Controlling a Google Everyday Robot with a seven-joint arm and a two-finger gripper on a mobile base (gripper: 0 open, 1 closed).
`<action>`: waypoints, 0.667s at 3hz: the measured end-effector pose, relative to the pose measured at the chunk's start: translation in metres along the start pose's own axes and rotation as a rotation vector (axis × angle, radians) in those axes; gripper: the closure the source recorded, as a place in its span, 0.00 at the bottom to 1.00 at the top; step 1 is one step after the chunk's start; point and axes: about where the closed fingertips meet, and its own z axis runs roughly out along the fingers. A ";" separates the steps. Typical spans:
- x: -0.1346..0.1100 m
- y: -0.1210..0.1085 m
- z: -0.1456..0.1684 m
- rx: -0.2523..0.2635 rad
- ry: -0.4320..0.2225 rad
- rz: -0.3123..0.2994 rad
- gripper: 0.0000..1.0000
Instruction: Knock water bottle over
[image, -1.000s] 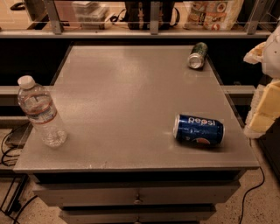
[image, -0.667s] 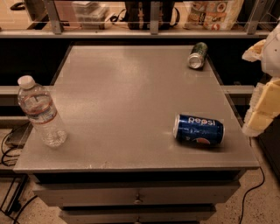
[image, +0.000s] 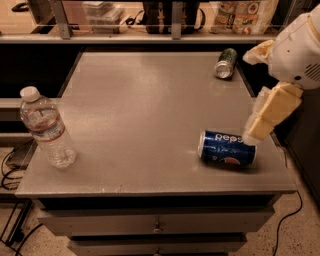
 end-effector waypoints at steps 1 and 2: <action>-0.031 -0.005 0.022 -0.018 -0.147 0.023 0.00; -0.037 -0.005 0.021 -0.015 -0.162 0.022 0.00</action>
Offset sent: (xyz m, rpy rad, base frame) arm 0.0127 0.0319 -0.0047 0.1316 -0.0027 0.0232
